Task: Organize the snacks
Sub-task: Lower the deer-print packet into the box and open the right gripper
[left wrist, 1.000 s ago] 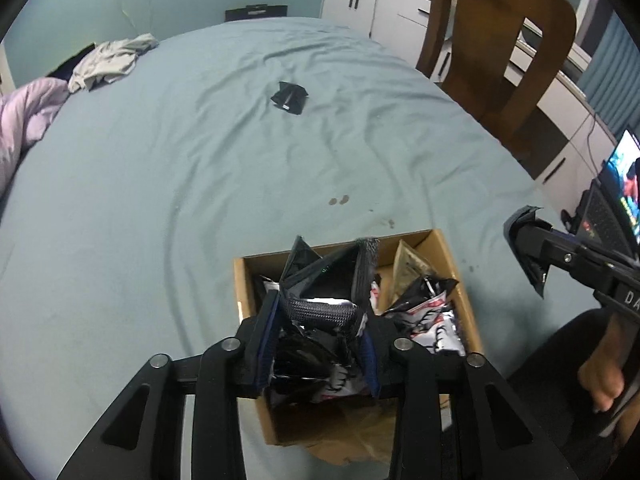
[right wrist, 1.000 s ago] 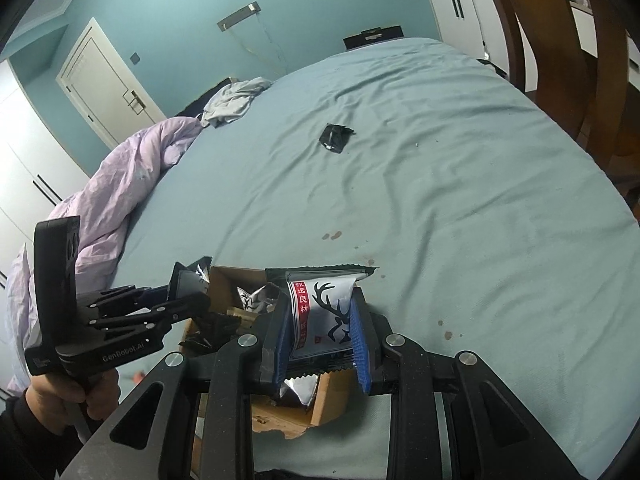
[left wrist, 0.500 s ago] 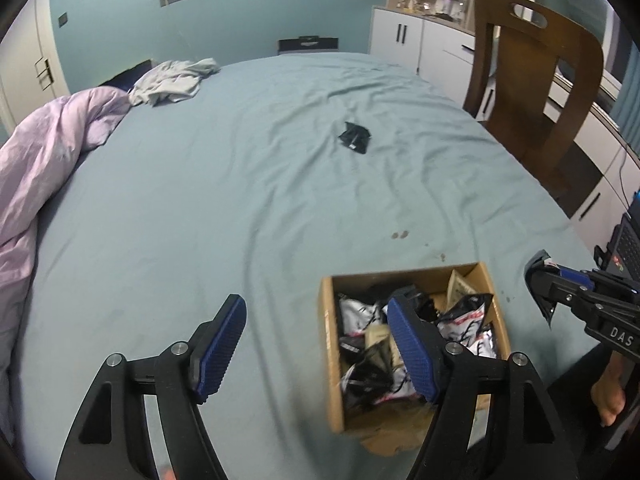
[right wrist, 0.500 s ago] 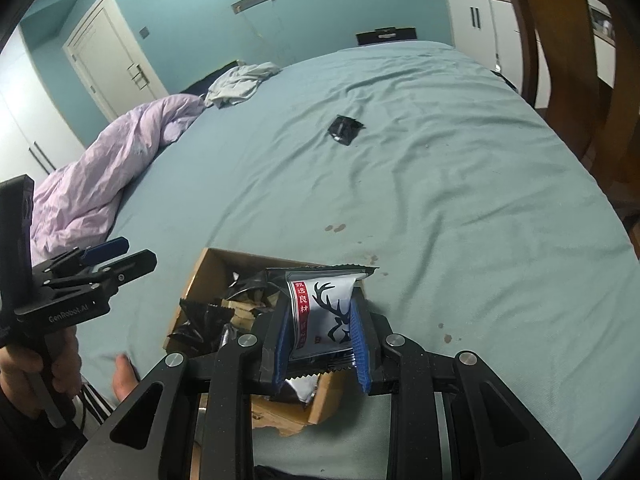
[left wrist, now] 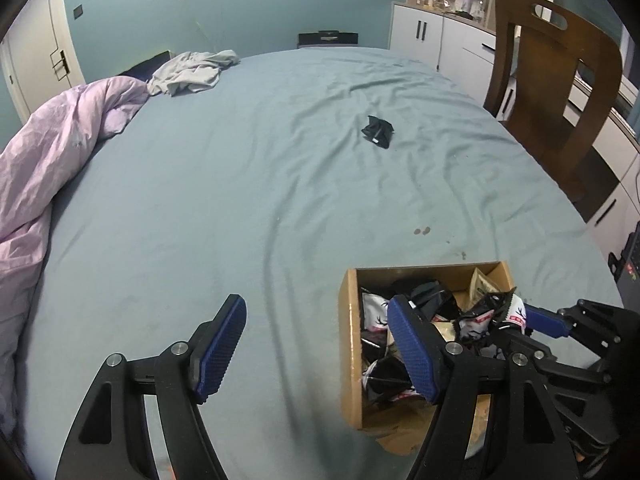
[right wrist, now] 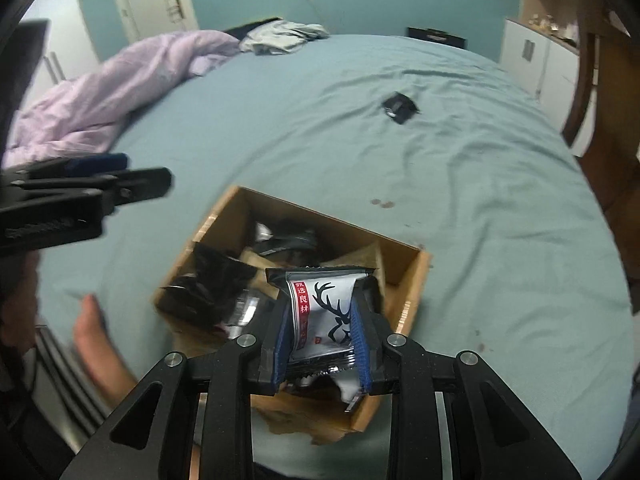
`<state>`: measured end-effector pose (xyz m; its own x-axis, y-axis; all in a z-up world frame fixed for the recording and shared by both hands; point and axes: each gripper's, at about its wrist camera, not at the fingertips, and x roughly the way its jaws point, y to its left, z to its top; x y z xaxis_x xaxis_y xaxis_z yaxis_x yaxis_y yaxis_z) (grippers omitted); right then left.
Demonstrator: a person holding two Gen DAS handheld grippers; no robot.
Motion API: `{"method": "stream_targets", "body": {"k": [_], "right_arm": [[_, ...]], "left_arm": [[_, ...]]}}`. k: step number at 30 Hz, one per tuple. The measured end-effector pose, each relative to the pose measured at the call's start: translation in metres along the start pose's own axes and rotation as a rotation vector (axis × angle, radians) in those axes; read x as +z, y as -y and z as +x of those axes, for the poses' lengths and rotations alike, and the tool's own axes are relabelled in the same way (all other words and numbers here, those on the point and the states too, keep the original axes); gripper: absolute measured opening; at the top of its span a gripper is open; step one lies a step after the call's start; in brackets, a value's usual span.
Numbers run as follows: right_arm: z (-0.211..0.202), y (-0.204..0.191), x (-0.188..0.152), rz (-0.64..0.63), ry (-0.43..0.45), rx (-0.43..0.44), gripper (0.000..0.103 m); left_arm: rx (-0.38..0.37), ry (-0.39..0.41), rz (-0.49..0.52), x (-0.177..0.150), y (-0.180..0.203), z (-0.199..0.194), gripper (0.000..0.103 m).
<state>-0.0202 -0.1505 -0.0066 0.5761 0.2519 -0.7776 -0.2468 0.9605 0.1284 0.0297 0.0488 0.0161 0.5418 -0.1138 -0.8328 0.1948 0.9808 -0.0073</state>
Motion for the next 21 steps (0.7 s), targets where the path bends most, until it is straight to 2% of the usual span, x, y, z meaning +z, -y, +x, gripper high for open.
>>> {"method": "stream_targets", "body": {"k": [3,4,6,8,10,13,19,21], "right_arm": [[0.003,0.011,0.000,0.105,-0.028,0.079,0.033],[0.001,0.016,0.001,0.137,-0.024,0.093,0.039],[-0.010,0.023,0.002,0.175,0.025,0.063,0.051],[-0.024,0.031,0.003,0.212,0.092,0.032,0.071],[-0.035,0.036,0.002,0.240,0.146,0.001,0.079],[-0.047,0.046,-0.001,0.296,0.196,-0.032,0.081],[-0.062,0.073,-0.010,0.430,0.180,-0.080,0.081],[-0.070,0.070,-0.010,0.420,0.176,-0.084,0.081]], "left_arm": [[0.006,0.003,0.021,-0.001,0.003,0.000,0.074],[0.012,0.003,0.031,-0.002,0.005,0.001,0.074],[0.021,-0.002,0.054,-0.003,0.008,0.001,0.074],[0.021,-0.004,0.071,-0.004,0.012,0.002,0.074],[0.021,-0.003,0.078,-0.003,0.014,0.002,0.074],[0.023,-0.007,0.083,-0.003,0.015,0.004,0.074],[0.018,-0.004,0.077,-0.003,0.015,0.004,0.074],[0.013,0.001,0.073,-0.002,0.015,0.004,0.074]]}}
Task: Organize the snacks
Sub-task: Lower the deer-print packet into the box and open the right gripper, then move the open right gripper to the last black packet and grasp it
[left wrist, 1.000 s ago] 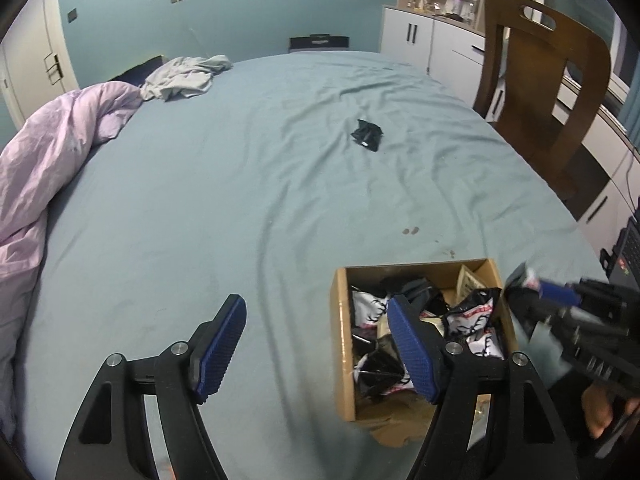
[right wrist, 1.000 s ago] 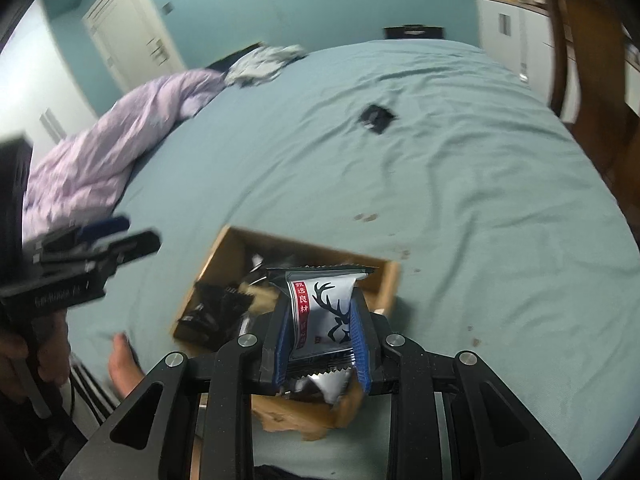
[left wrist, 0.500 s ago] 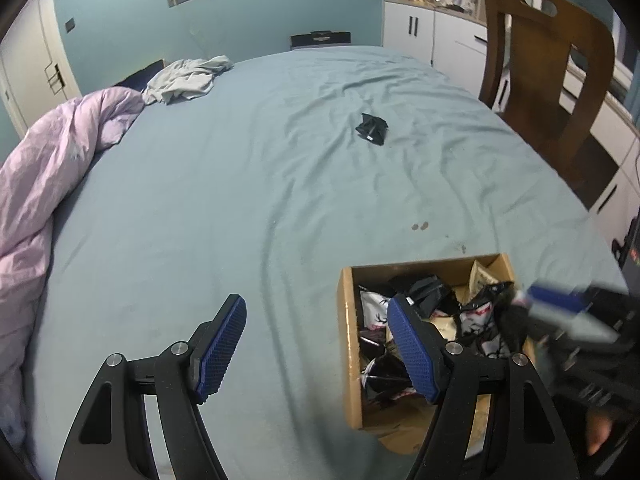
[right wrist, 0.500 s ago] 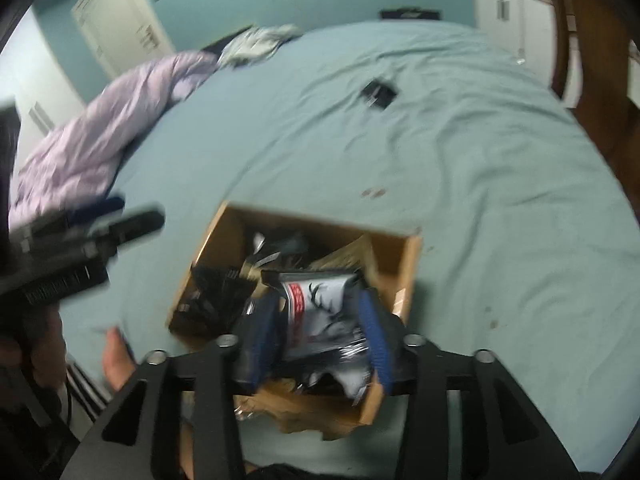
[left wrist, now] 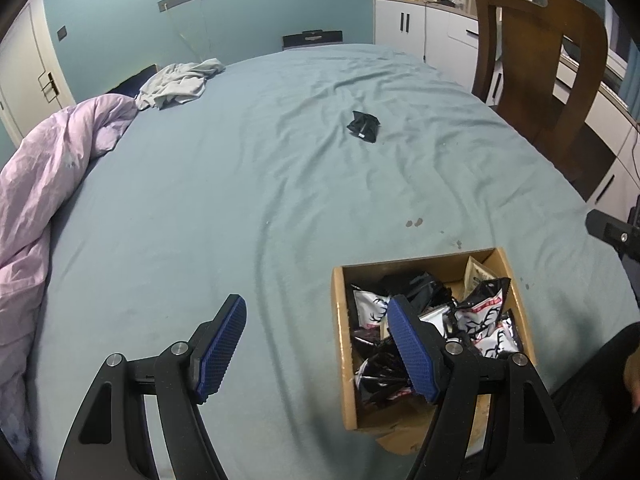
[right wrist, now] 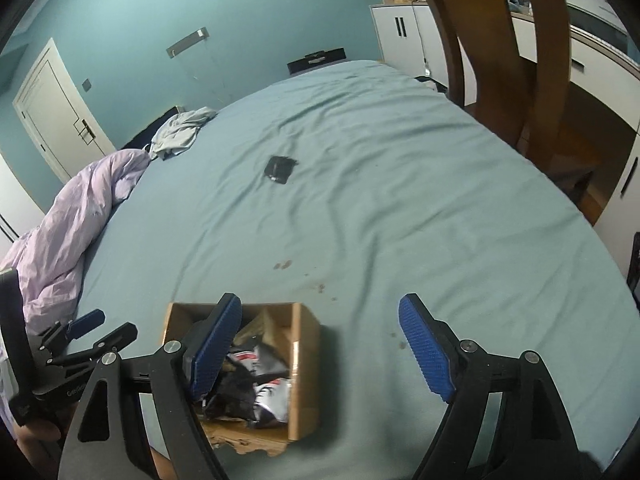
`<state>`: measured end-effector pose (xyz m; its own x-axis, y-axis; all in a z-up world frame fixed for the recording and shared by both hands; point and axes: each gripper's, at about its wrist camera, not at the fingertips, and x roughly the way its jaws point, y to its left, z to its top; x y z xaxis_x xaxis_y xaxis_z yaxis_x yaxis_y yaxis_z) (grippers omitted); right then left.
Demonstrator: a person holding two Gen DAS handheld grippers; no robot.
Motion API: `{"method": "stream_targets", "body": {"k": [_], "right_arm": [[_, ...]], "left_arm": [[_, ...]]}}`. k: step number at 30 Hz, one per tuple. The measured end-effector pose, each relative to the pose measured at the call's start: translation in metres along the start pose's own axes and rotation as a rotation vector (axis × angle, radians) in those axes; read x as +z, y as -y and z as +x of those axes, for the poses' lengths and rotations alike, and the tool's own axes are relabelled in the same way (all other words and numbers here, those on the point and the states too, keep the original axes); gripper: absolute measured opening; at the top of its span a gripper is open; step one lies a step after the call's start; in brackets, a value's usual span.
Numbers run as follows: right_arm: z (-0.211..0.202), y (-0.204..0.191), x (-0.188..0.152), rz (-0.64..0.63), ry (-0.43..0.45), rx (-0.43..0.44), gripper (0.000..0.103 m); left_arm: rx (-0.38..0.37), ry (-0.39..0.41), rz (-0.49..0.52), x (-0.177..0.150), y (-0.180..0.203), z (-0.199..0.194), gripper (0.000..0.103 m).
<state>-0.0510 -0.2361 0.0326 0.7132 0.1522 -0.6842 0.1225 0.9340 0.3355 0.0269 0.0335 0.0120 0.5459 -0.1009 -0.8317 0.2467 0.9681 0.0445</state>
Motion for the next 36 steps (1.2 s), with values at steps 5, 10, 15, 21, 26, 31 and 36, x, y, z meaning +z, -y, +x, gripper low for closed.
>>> {"method": "stream_targets", "body": {"k": [5,10,15,21,26,31,36], "right_arm": [[-0.010,-0.006,0.012,-0.167,0.001,-0.158,0.081],[0.009,-0.004,0.007,-0.093,-0.059,-0.161,0.081],[0.032,-0.028,0.009,-0.193,-0.120,-0.189,0.081],[0.039,-0.017,0.019,-0.157,-0.150,-0.146,0.081],[0.051,-0.003,0.026,-0.133,-0.158,-0.134,0.081],[0.062,0.001,0.041,-0.111,-0.153,-0.089,0.081],[0.085,-0.011,0.066,-0.193,-0.151,-0.091,0.081]], "left_arm": [[0.011,0.002,0.016,0.000,0.003,0.000,0.074],[0.027,0.013,0.061,0.002,0.015,0.001,0.078],[0.016,0.027,0.087,0.007,0.026,-0.002,0.083],[0.018,0.046,0.121,0.005,0.033,-0.005,0.086],[-0.004,0.041,0.121,0.008,0.037,-0.005,0.089],[-0.002,0.052,0.130,0.009,0.037,-0.009,0.094],[-0.017,0.035,0.109,0.011,0.030,-0.005,0.095]]}}
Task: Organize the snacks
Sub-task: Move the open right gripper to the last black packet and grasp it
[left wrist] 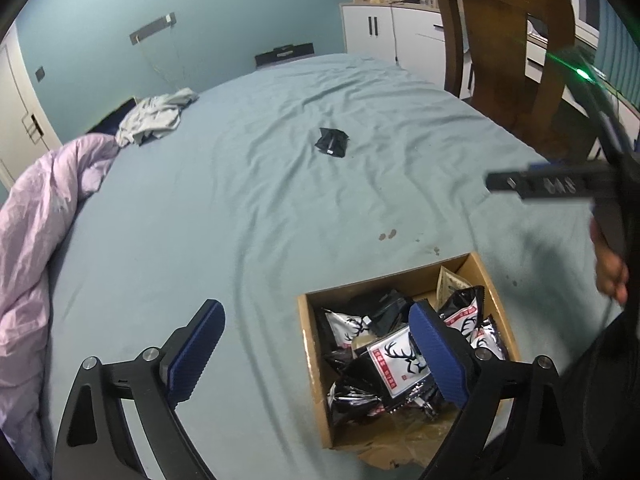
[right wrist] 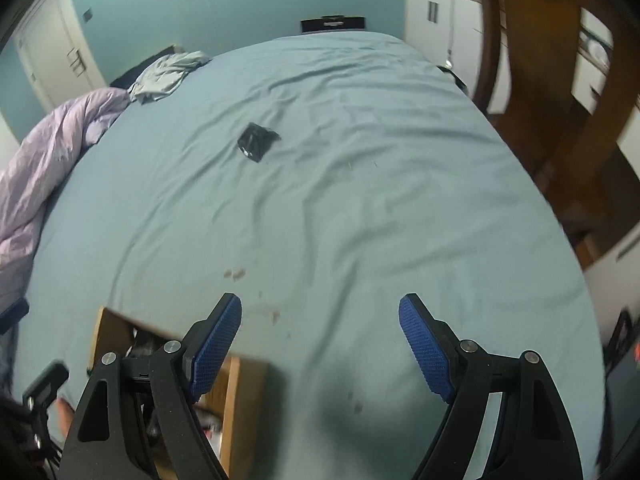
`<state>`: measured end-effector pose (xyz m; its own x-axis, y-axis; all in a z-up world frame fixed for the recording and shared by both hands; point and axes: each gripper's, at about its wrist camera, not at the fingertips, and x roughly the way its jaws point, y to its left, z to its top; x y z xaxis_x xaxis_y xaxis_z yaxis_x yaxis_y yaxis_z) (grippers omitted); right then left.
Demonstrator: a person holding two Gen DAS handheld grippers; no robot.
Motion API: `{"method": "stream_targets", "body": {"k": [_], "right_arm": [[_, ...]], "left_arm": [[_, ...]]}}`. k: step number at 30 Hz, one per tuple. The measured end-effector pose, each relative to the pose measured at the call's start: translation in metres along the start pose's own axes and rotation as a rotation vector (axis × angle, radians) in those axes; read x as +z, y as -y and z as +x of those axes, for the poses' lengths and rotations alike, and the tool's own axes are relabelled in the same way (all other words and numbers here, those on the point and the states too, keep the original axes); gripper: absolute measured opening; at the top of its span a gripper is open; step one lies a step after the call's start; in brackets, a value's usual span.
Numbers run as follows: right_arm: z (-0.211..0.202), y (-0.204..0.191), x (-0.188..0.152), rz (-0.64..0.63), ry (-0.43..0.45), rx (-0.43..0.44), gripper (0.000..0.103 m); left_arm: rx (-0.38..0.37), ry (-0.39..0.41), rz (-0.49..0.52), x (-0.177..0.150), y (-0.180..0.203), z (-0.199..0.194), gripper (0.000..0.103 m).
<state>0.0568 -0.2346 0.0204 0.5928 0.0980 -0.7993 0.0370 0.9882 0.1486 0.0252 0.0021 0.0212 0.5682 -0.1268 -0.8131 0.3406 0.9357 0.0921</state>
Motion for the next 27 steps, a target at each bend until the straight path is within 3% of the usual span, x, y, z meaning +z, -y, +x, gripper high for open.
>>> {"method": "stream_targets", "body": {"k": [6,14,25,27], "right_arm": [[0.053,-0.007,0.061,-0.017,-0.070,0.016,0.081],[0.158,-0.037,0.142,0.029,-0.191,0.046,0.081],[0.267,-0.083,0.185,0.092,-0.277,0.034,0.081],[0.275,-0.081,0.187,0.136,-0.267,0.027,0.072]], "left_arm": [[-0.021,-0.001,-0.020,0.003,-0.008,0.003,0.095],[-0.084,-0.078,-0.089,0.004,-0.023,0.020,0.095],[-0.091,-0.111,-0.183,0.009,-0.048,0.033,0.095],[-0.095,-0.110,-0.198,0.008,-0.050,0.034,0.095]]}}
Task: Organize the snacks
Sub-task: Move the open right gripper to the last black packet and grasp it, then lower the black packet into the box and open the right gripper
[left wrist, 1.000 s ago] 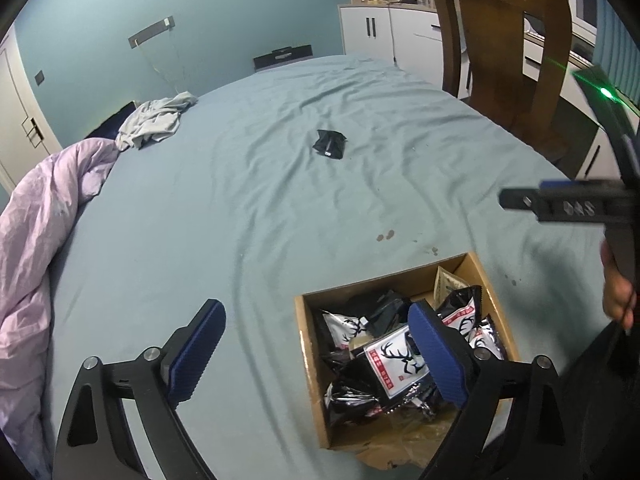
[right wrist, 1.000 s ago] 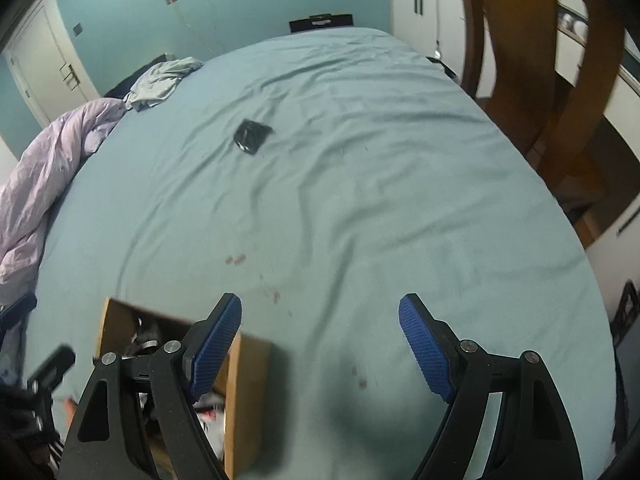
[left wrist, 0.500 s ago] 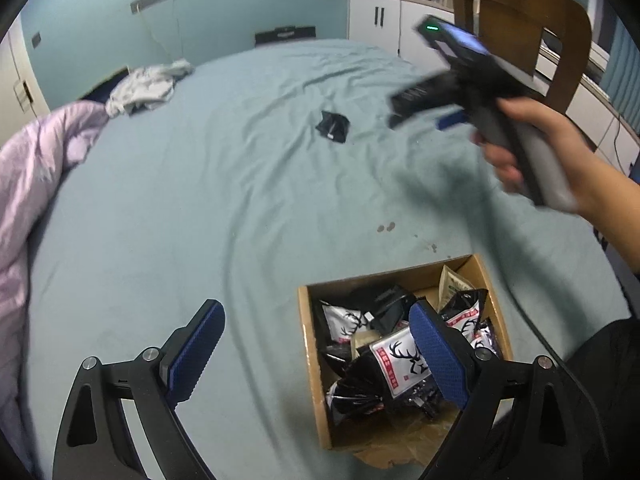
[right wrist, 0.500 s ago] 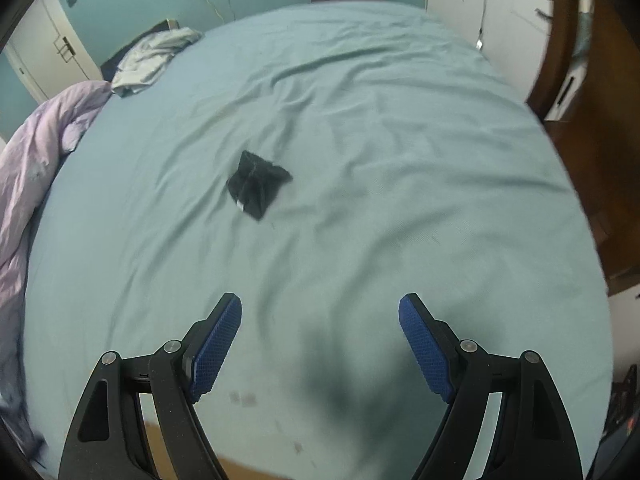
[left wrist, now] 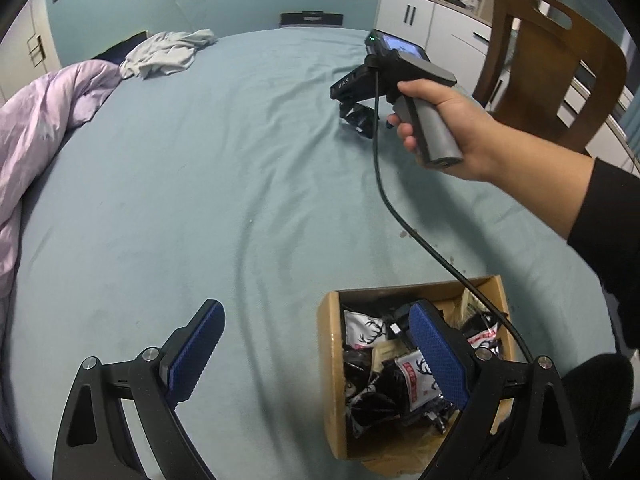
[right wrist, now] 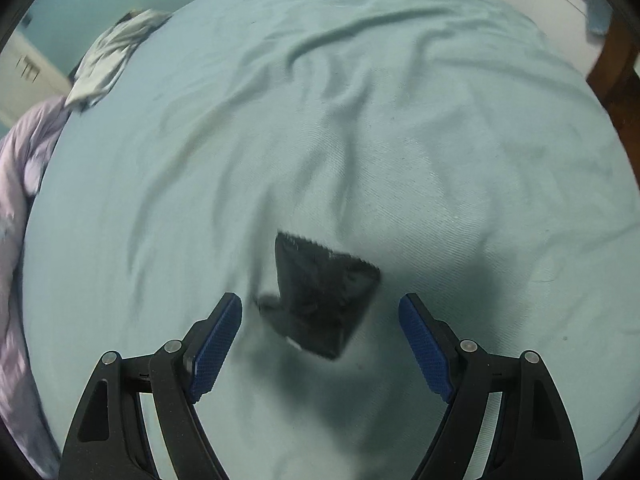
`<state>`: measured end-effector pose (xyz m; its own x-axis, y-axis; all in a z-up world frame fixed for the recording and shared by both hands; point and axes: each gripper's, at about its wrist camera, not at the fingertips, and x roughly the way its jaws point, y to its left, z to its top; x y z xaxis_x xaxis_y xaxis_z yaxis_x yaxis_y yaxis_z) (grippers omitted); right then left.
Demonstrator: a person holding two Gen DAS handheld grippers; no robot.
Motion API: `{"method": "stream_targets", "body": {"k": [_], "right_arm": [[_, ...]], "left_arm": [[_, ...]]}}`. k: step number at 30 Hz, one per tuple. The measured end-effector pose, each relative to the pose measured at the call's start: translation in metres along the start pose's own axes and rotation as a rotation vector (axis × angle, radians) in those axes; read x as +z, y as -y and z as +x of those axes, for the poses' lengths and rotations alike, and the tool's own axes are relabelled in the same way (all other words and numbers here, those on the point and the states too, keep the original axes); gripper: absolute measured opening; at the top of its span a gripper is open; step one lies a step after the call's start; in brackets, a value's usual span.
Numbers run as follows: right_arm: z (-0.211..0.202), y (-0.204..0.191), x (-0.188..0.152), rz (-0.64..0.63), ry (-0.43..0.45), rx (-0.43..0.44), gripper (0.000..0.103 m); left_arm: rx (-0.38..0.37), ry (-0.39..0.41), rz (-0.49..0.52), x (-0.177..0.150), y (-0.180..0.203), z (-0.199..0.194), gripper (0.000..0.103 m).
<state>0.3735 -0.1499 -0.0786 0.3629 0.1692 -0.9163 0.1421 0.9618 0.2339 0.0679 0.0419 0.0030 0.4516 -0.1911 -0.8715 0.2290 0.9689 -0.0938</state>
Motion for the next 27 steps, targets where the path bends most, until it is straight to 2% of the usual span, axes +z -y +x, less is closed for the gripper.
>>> {"method": "stream_targets", "body": {"k": [1,4,8,11,15,21,27], "right_arm": [[0.001,0.000,0.000,0.013,0.026,-0.010,0.057],[0.004,-0.005,-0.003,-0.005,0.059,-0.085,0.049],[-0.009,-0.010,-0.019,-0.069,0.092,-0.120,0.048],[-0.033,-0.003,-0.035,-0.086,0.102,-0.087,0.048],[-0.079,0.006,-0.060,-0.128,0.111,-0.025,0.048],[-0.165,0.019,-0.129,-0.221,0.136,0.037,0.048],[-0.227,0.028,-0.199,-0.285,0.143,0.075,0.048]], "left_arm": [[-0.002,-0.001,-0.004,0.000,-0.001,0.001,0.095],[0.003,-0.008,-0.002,-0.002,-0.001,0.003,0.095],[0.020,-0.007,0.008,-0.001,-0.001,0.004,0.095],[0.032,-0.015,0.011,-0.003,0.000,0.006,0.095],[0.070,0.019,0.031,-0.005,0.002,-0.002,0.095],[0.082,0.058,0.046,-0.011,0.002,-0.013,0.095],[0.096,0.068,0.071,-0.020,0.005,-0.021,0.095]]}}
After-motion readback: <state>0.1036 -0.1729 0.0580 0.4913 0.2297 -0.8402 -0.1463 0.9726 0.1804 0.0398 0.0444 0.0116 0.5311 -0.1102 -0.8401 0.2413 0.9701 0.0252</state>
